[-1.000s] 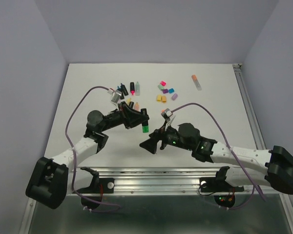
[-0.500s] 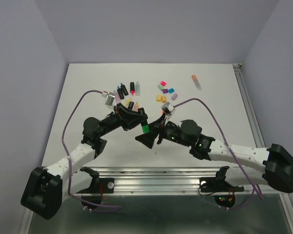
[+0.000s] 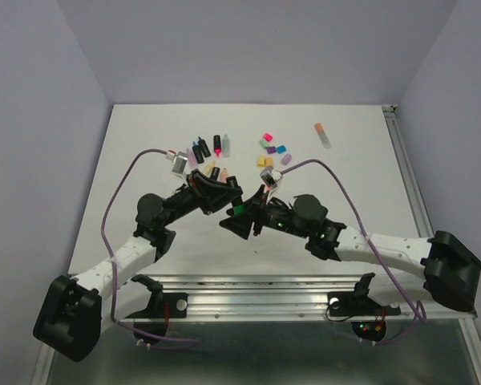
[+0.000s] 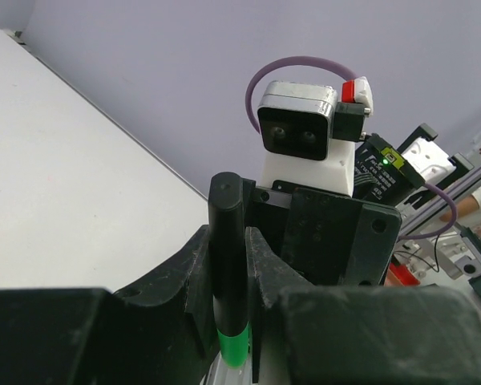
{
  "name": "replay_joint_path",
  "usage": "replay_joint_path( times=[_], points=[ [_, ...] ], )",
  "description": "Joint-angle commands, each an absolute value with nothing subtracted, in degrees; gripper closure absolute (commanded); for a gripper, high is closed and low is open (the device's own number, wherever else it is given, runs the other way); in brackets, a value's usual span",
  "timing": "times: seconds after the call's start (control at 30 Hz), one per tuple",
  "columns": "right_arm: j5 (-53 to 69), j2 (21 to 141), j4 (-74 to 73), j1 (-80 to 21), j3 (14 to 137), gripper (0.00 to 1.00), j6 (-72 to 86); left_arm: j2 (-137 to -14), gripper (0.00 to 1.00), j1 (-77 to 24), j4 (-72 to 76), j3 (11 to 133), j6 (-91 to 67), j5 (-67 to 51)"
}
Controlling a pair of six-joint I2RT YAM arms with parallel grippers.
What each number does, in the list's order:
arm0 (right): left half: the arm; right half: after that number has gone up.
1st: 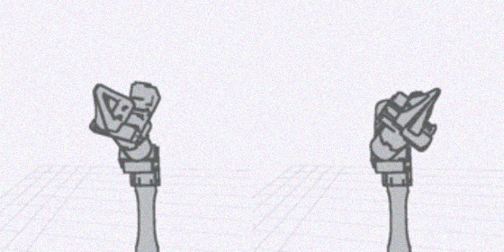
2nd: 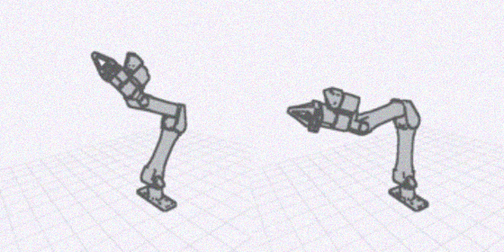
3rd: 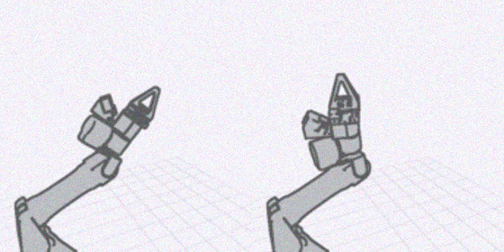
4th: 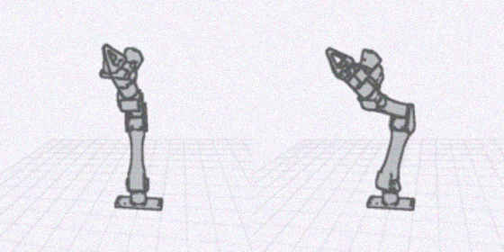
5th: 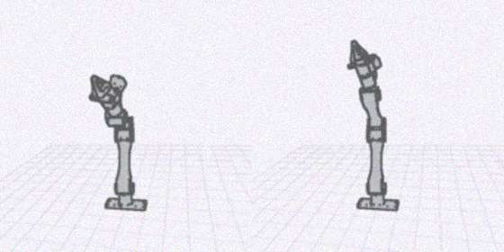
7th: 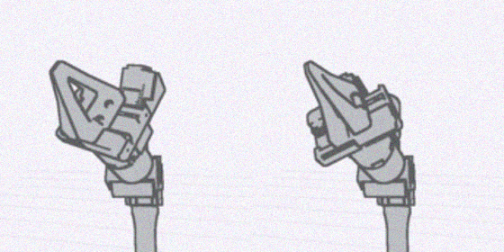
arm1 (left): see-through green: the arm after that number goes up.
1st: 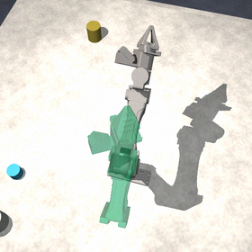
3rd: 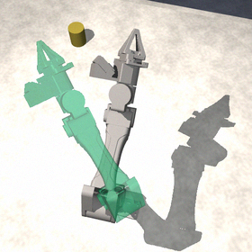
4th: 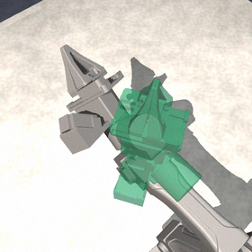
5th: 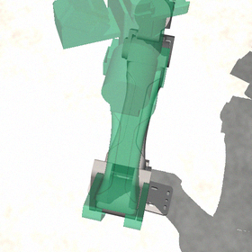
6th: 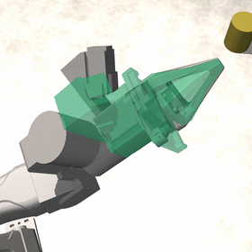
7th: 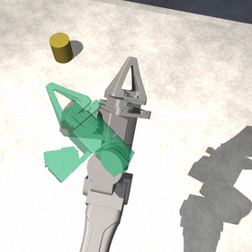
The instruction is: Open the pen caps
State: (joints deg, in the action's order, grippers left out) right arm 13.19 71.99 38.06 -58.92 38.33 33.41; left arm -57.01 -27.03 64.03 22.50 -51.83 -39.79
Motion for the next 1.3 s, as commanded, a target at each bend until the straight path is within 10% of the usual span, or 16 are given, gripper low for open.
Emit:
replay_joint_path(
  times=[0.0,0.27,0.47,1.27],
  points=[
    [15.7,71.7,44.9,-59.1,41.7,0.39,34.6,-55.5,1.0,-27.4,67.0,22.7,-51.3,-39.5],
    [14.1,72.1,44.7,-59.1,41.9,0.5,33.9,-53.2,1.0,-27.8,67.6,21.6,-51.9,-40.8],
    [16.4,71.8,45.0,-59.1,42.2,0.99,33.2,-51.2,1.0,-27.8,67.3,20.7,-51.9,-39.5],
    [17.9,67.9,60.5,-72.7,19.2,0.99,42.0,-72.8,1.0,-13.5,56.1,47.5,-48.4,-38.1]
  ],
)
